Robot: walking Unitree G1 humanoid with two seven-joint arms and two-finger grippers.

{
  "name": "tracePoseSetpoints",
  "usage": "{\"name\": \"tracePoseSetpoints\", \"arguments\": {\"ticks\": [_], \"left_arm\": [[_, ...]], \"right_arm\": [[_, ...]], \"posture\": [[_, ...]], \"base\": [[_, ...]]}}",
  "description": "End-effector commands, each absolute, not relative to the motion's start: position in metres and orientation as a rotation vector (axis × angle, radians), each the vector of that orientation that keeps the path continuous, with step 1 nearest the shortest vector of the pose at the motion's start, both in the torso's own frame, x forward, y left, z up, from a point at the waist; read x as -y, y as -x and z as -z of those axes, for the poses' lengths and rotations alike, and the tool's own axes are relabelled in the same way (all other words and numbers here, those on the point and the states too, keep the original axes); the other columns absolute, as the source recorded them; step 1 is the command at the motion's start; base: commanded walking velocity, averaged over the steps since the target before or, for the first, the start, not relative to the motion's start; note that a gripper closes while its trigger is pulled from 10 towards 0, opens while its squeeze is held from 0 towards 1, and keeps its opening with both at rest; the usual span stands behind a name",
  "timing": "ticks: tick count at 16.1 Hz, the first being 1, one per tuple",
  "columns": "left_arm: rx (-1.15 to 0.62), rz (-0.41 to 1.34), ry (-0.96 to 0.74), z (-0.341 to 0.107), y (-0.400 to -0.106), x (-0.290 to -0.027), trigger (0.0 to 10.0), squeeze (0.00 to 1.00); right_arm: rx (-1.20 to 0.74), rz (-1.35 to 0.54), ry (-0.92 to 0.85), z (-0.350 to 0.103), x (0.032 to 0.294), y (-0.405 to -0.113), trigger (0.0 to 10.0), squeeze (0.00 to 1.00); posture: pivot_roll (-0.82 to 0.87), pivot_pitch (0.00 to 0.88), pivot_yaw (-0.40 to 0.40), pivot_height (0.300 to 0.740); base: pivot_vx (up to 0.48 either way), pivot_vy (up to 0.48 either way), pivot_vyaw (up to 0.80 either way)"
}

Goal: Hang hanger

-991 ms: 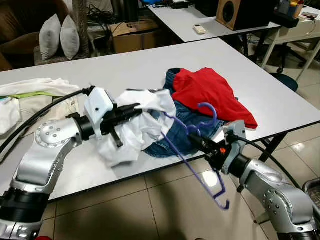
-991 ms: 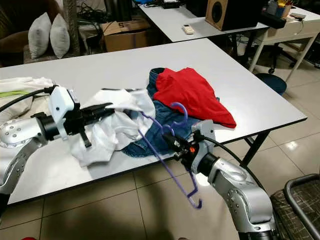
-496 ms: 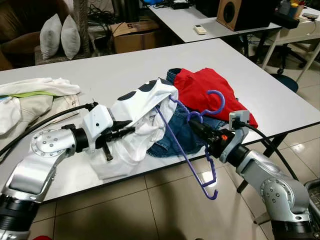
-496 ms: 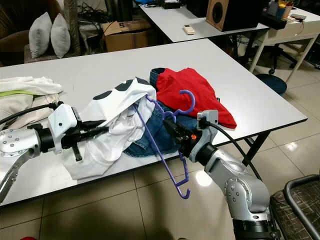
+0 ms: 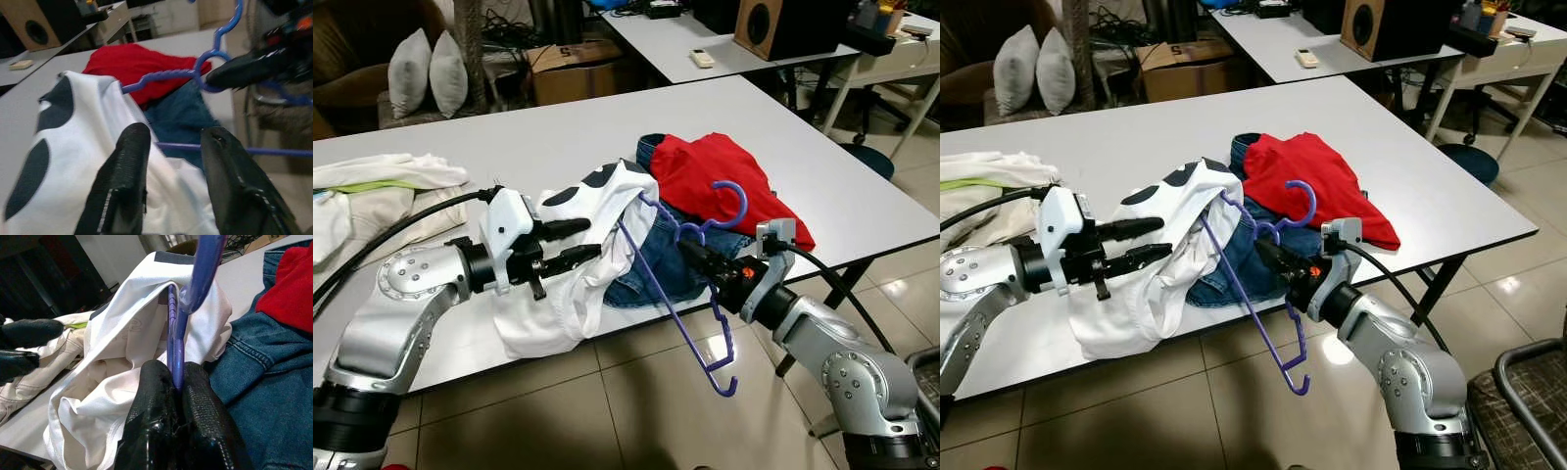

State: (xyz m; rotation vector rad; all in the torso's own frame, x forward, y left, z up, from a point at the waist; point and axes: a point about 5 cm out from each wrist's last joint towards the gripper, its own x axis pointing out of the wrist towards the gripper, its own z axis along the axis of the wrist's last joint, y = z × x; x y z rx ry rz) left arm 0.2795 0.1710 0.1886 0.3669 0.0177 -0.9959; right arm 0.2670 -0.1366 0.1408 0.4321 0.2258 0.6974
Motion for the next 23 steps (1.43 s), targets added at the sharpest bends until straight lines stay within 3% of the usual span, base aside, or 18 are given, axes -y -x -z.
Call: {"name": "tracePoseSetpoints", "arguments": {"ticks": [1, 4, 5, 6, 9, 10, 11, 12, 23], "left_arm": [[-0.019, 0.970, -0.424, -0.187, -0.284, -0.169, 10.0, 1.00], [0.014, 0.972, -0.483, -0.184, -0.285, -0.153, 10.0, 0.97], [0.021, 0.976, -0.504, -0.183, -0.285, -0.149, 10.0, 0.28], [0.022, 0.967, -0.536, -0.181, -0.286, -0.145, 10.0, 0.00], [0.025, 0.920, -0.601, -0.178, -0.289, -0.144, 10.0, 0.00], [0.026, 0.904, -0.634, -0.177, -0.291, -0.146, 8.0, 0.00], [0.028, 0.889, -0.660, -0.177, -0.292, -0.148, 3.2, 0.00], [0.038, 0.870, -0.657, -0.178, -0.294, -0.150, 0.0, 0.00], [-0.028, 0.815, -0.883, -0.170, -0.296, -0.178, 0.0, 0.00]], "right_arm": [[-0.201, -0.713, -0.434, -0.148, 0.134, -0.266, 10.0, 0.00], [-0.192, -0.709, -0.432, -0.150, 0.132, -0.266, 10.0, 0.00], [-0.190, -0.708, -0.432, -0.151, 0.132, -0.267, 10.0, 0.00], [-0.187, -0.708, -0.432, -0.152, 0.131, -0.267, 10.0, 0.00], [-0.183, -0.710, -0.432, -0.153, 0.131, -0.267, 10.0, 0.00], [-0.181, -0.713, -0.432, -0.154, 0.131, -0.267, 10.0, 0.00], [-0.180, -0.715, -0.432, -0.154, 0.131, -0.267, 10.0, 0.00], [-0.176, -0.720, -0.433, -0.155, 0.130, -0.267, 10.0, 0.00], [-0.158, -0.714, -0.442, -0.156, 0.132, -0.269, 10.0, 0.00]], "posture": [[-0.13, 0.000, 0.050, 0.740], [-0.14, 0.000, 0.058, 0.740], [-0.14, 0.000, 0.061, 0.740], [-0.14, 0.000, 0.062, 0.740], [-0.14, 0.000, 0.057, 0.740], [-0.14, 0.000, 0.056, 0.740], [-0.14, 0.000, 0.055, 0.740], [-0.13, 0.000, 0.053, 0.740], [-0.13, 0.000, 0.056, 0.740]], "base": [[0.000, 0.000, 0.00], [0.000, 0.000, 0.00], [0.000, 0.000, 0.00], [0.000, 0.000, 0.00], [0.000, 0.000, 0.00], [0.000, 0.000, 0.00], [0.000, 0.000, 0.00], [0.000, 0.000, 0.00], [0.000, 0.000, 0.00]]}}
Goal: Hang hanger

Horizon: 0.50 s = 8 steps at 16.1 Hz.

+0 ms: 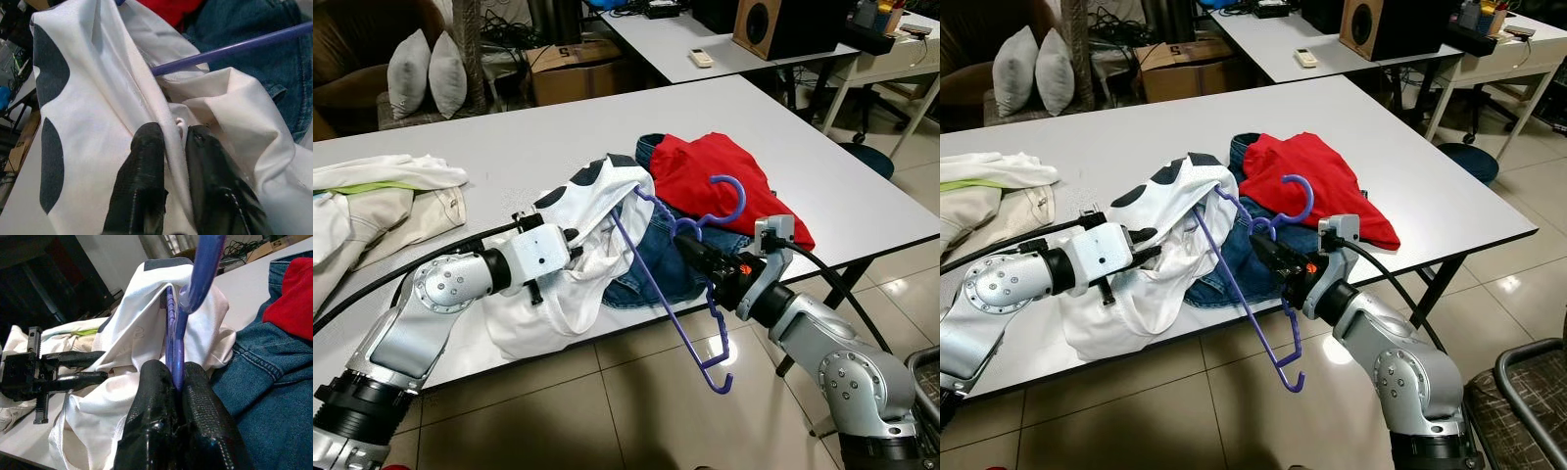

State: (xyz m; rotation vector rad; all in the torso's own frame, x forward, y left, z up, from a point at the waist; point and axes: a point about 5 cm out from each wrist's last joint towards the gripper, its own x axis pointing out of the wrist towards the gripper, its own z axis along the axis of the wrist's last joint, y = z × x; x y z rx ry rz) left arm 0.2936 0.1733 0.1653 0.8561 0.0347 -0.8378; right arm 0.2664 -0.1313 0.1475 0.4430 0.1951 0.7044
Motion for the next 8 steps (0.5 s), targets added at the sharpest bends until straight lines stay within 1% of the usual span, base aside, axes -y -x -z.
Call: {"name": "tracePoseSetpoints", "arguments": {"ticks": [1, 3, 4, 6, 7, 8], "left_arm": [[-0.031, 0.804, -0.889, -0.171, -0.295, -0.183, 0.0, 0.00], [-0.025, 0.787, -0.891, -0.173, -0.295, -0.188, 0.0, 0.00], [0.002, 0.777, -0.862, -0.179, -0.297, -0.188, 0.0, 0.00], [0.081, 0.765, -0.755, -0.196, -0.301, -0.185, 0.0, 0.00], [0.127, 0.782, -0.689, -0.208, -0.304, -0.178, 0.0, 0.00], [0.162, 0.797, -0.661, -0.218, -0.307, -0.173, 0.0, 0.00]], "right_arm": [[-0.156, -0.710, -0.442, -0.156, 0.133, -0.270, 10.0, 0.00], [-0.155, -0.703, -0.443, -0.156, 0.134, -0.271, 10.0, 0.00], [-0.152, -0.698, -0.448, -0.156, 0.135, -0.271, 10.0, 0.00], [-0.140, -0.691, -0.464, -0.157, 0.134, -0.273, 10.0, 0.00], [-0.124, -0.692, -0.493, -0.160, 0.133, -0.275, 10.0, 0.00], [-0.101, -0.692, -0.539, -0.165, 0.131, -0.277, 10.0, 0.00]], "posture": [[-0.12, 0.000, 0.056, 0.740], [-0.12, 0.000, 0.056, 0.740], [-0.12, 0.000, 0.056, 0.740], [-0.12, 0.000, 0.057, 0.740], [-0.12, 0.000, 0.057, 0.740], [-0.12, 0.000, 0.061, 0.740]], "base": [[0.000, 0.000, 0.00], [0.000, 0.000, 0.00], [0.000, 0.000, 0.00], [0.000, 0.000, 0.00], [0.000, 0.000, 0.00], [0.000, 0.000, 0.00]]}}
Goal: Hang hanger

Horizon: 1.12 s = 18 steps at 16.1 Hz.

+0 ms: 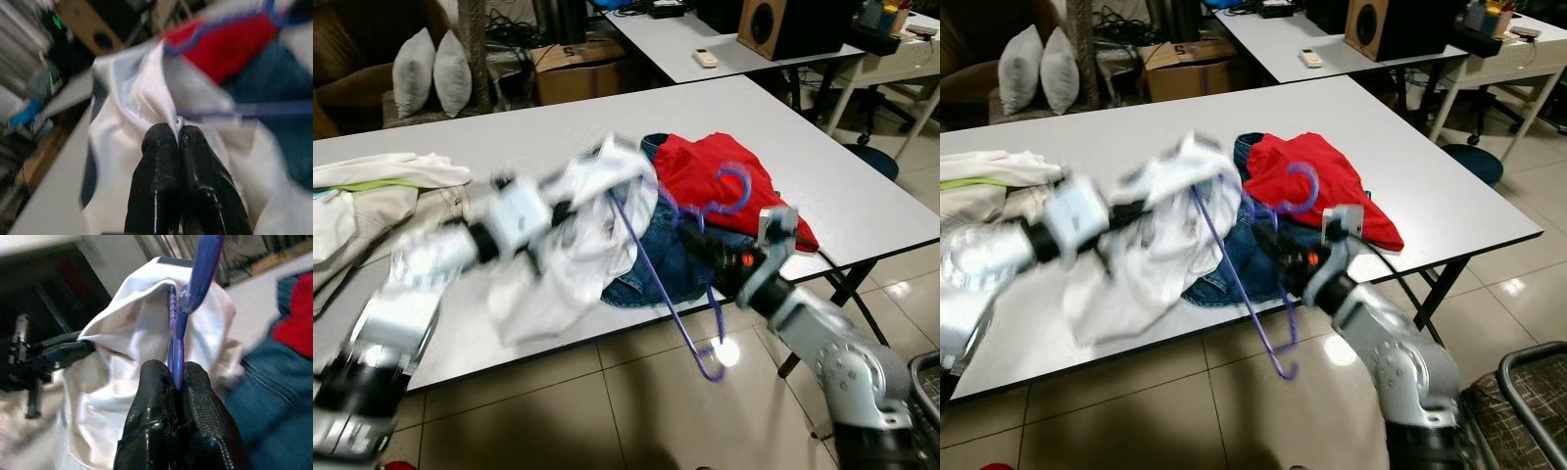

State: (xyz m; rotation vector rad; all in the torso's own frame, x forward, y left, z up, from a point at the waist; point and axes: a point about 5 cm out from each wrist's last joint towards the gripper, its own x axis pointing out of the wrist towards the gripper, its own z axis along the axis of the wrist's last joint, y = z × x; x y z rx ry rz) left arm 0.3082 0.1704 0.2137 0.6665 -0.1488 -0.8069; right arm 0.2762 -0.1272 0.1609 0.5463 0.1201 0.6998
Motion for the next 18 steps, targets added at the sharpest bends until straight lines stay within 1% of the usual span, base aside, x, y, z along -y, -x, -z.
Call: {"name": "tracePoseSetpoints", "arguments": {"ticks": [1, 3, 4, 5, 6, 7, 8, 9, 10, 11, 14, 15, 16, 18], "left_arm": [[0.192, 0.847, -0.658, -0.229, -0.308, -0.166, 0.0, 0.00], [0.211, 0.899, -0.685, -0.239, -0.309, -0.162, 0.0, 0.00], [0.209, 0.892, -0.763, -0.244, -0.313, -0.163, 0.0, 0.00], [0.190, 0.849, -0.882, -0.244, -0.320, -0.168, 0.0, 0.00], [0.179, 0.823, -0.923, -0.244, -0.324, -0.172, 0.0, 0.00], [0.175, 0.782, -0.925, -0.246, -0.329, -0.177, 0.0, 0.00], [0.181, 0.749, -0.879, -0.253, -0.333, -0.183, 0.0, 0.00], [0.172, 0.728, -0.892, -0.258, -0.336, -0.191, 0.0, 0.00], [0.167, 0.717, -0.904, -0.260, -0.338, -0.195, 0.0, 0.00], [0.159, 0.694, -0.938, -0.266, -0.342, -0.205, 0.0, 0.00], [0.152, 0.638, -0.999, -0.274, -0.349, -0.217, 0.0, 0.00], [0.172, 0.524, -1.155, -0.292, -0.358, -0.230, 0.0, 0.00], [0.209, 0.452, -1.233, -0.306, -0.361, -0.235, 0.0, 0.00], [0.250, 0.440, -1.246, -0.314, -0.362, -0.233, 0.0, 0.00]], "right_arm": [[-0.076, -0.693, -0.612, -0.170, 0.129, -0.280, 10.0, 0.00], [-0.052, -0.692, -0.734, -0.175, 0.125, -0.283, 10.0, 0.00], [-0.045, -0.695, -0.862, -0.179, 0.122, -0.284, 10.0, 0.00], [-0.116, -0.727, -0.861, -0.175, 0.116, -0.282, 10.0, 0.00], [-0.189, -0.740, -0.744, -0.167, 0.111, -0.280, 10.0, 0.00], [-0.283, -0.739, -0.573, -0.153, 0.109, -0.277, 10.0, 0.00], [-0.371, -0.628, -0.525, -0.132, 0.117, -0.280, 10.0, 0.00], [-0.427, -0.562, -0.422, -0.119, 0.124, -0.281, 10.0, 0.00], [-0.427, -0.551, -0.436, -0.119, 0.125, -0.282, 10.0, 0.00], [-0.405, -0.549, -0.466, -0.126, 0.126, -0.287, 10.0, 0.00], [-0.374, -0.563, -0.464, -0.135, 0.123, -0.296, 10.0, 0.00], [-0.286, -0.595, -0.459, -0.151, 0.119, -0.308, 10.0, 0.00], [-0.187, -0.631, -0.482, -0.169, 0.115, -0.314, 10.0, 0.00], [-0.110, -0.674, -0.549, -0.186, 0.112, -0.316, 10.0, 0.00]], "posture": [[-0.12, 0.000, 0.063, 0.740], [-0.12, 0.000, 0.063, 0.740], [-0.12, 0.000, 0.063, 0.740], [-0.12, 0.000, 0.075, 0.740], [-0.12, 0.000, 0.077, 0.740], [-0.12, 0.000, 0.081, 0.740], [-0.12, 0.000, 0.081, 0.740], [-0.12, 0.000, 0.081, 0.740], [-0.12, 0.000, 0.081, 0.740], [-0.13, 0.000, 0.080, 0.740], [-0.13, 0.000, 0.074, 0.740], [-0.11, 0.000, 0.061, 0.740], [-0.11, 0.000, 0.061, 0.740], [-0.11, 0.000, 0.062, 0.740]], "base": [[0.000, 0.000, 0.00], [0.000, 0.000, 0.00], [0.000, 0.000, 0.00], [0.000, 0.000, 0.00], [0.000, 0.000, 0.00], [0.000, 0.000, 0.00], [0.000, 0.000, 0.00], [0.000, 0.000, 0.00], [0.000, 0.000, 0.00], [0.000, 0.000, 0.00], [0.000, 0.000, 0.00], [0.000, 0.000, 0.00], [0.000, 0.000, 0.00], [0.000, 0.000, 0.00]]}}
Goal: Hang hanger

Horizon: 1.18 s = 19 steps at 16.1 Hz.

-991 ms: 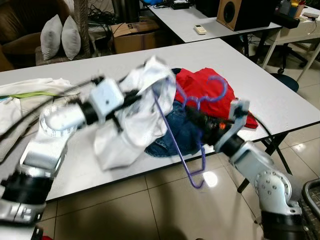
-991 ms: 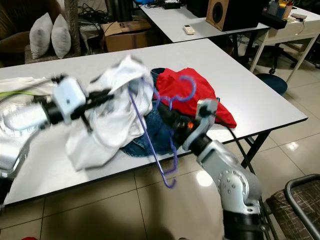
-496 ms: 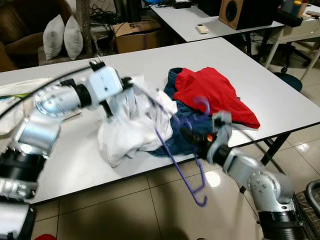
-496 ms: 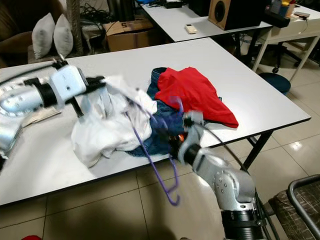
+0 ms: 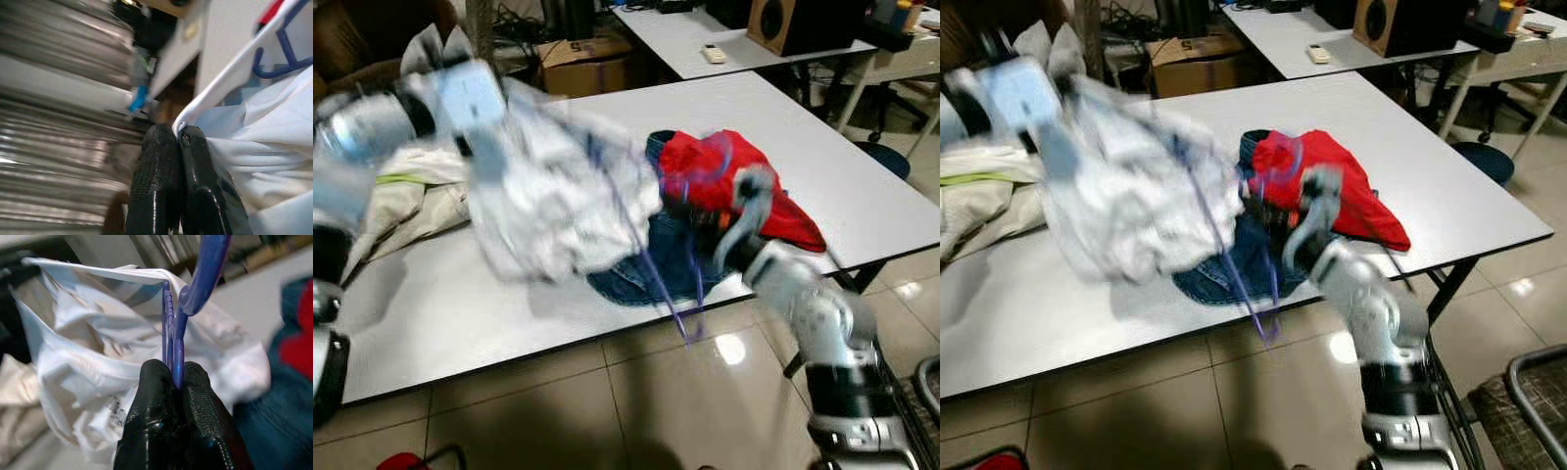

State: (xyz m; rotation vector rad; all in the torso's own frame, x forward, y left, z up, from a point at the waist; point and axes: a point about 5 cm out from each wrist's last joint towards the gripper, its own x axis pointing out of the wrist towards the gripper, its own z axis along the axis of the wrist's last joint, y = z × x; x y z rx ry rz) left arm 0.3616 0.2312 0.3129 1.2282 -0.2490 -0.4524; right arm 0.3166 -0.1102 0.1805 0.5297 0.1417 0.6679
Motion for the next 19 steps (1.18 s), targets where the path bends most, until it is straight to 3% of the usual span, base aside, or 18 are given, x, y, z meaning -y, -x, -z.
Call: {"name": "tracePoseSetpoints", "arguments": {"ticks": [1, 3, 7, 10, 16, 19], "left_arm": [[0.270, 0.476, -1.214, -0.312, -0.360, -0.228, 0.0, 0.00], [0.290, 0.633, -1.093, -0.292, -0.353, -0.207, 0.0, 0.00], [0.285, 0.807, -1.020, -0.259, -0.346, -0.179, 0.0, 0.00], [0.118, 0.991, -0.973, -0.232, -0.329, -0.181, 0.0, 0.00], [-0.102, 1.184, -0.863, -0.210, -0.310, -0.186, 0.0, 0.00], [-0.149, 1.329, -0.604, -0.213, -0.301, -0.166, 0.0, 0.00]], "right_arm": [[-0.101, -0.681, -0.582, -0.189, 0.111, -0.316, 10.0, 0.00], [-0.147, -0.667, -0.677, -0.181, 0.108, -0.315, 10.0, 0.00], [-0.204, -0.695, -0.903, -0.171, 0.090, -0.316, 10.0, 0.00], [-0.205, -0.571, -1.141, -0.169, 0.087, -0.334, 10.0, 0.00], [-0.240, -0.387, -1.354, -0.162, 0.074, -0.358, 10.0, 0.00], [-0.227, -0.284, -1.490, -0.167, 0.056, -0.370, 10.0, 0.00]], "posture": [[-0.11, 0.000, 0.062, 0.740], [-0.11, 0.000, 0.064, 0.740], [-0.10, 0.000, 0.071, 0.740], [-0.08, 0.000, 0.078, 0.740], [-0.06, 0.000, 0.100, 0.740], [-0.05, 0.000, 0.118, 0.740]], "base": [[0.000, 0.000, 0.00], [0.000, 0.000, 0.00], [0.000, 0.000, 0.00], [0.000, 0.000, 0.00], [0.000, 0.000, 0.00], [0.000, 0.000, 0.00]]}}
